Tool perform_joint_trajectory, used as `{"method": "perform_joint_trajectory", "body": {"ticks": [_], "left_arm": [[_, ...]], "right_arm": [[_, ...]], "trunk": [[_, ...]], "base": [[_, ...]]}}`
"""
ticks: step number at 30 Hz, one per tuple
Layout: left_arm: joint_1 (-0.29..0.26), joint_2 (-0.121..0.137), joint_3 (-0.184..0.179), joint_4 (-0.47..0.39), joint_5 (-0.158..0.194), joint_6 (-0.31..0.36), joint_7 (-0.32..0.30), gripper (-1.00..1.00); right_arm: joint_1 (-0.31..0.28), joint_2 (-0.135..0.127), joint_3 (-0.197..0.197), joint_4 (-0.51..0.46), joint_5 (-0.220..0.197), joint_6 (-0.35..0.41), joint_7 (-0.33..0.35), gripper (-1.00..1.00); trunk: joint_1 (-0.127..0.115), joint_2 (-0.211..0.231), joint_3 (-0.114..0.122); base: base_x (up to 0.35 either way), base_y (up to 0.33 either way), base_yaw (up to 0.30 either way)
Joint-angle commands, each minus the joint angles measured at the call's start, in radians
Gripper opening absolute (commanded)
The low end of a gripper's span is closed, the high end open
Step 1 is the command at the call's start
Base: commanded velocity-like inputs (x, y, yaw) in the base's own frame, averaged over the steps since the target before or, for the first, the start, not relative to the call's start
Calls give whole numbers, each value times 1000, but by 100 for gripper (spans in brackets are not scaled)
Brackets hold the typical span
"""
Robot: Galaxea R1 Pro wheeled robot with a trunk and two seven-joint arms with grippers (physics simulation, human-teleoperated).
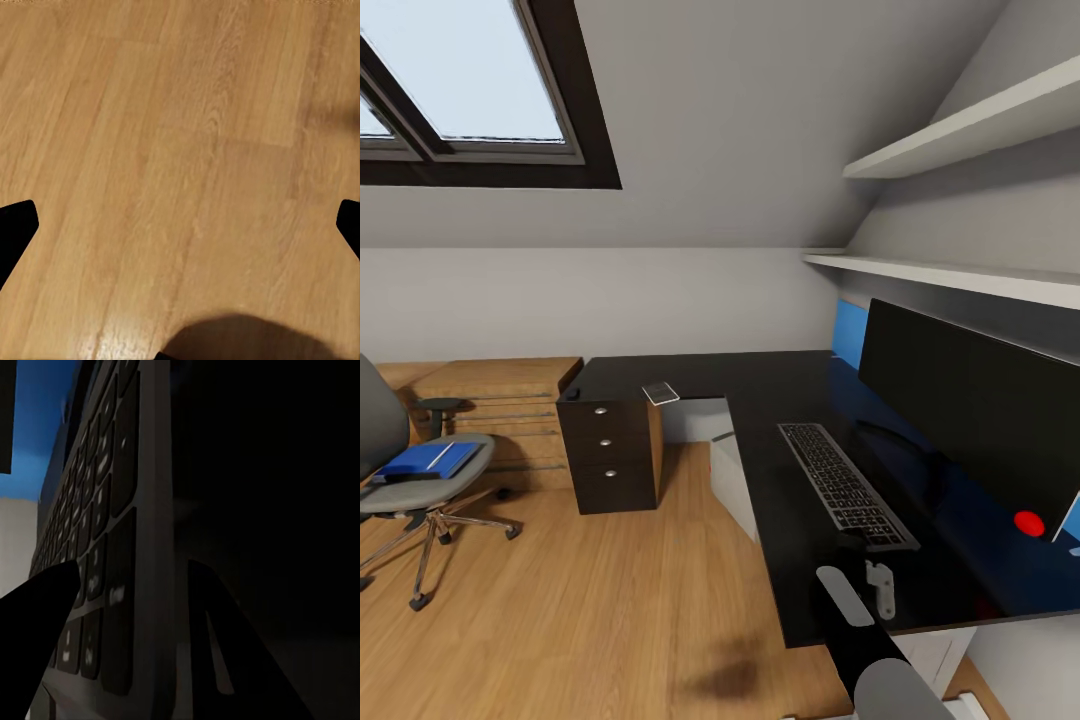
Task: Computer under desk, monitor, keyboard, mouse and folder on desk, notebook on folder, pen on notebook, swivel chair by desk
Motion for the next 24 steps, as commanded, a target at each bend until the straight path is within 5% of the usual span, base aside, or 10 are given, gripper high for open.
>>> {"method": "perform_joint_trajectory", "body": {"ticks": [1,24], "left_arm": [[-1,0,-9,0,8,-5,5,100],[-1,1,-9,0,8,-8,5,100]], "right_arm": [[-1,1,-2,-1,2,-1,-4,-100],[-1,1,-2,-1,2,0,-4,-100]], "trunk": [[0,-1,-1],[0,-1,-1]], "base": [[0,0,0],[143,-24,0]]}}
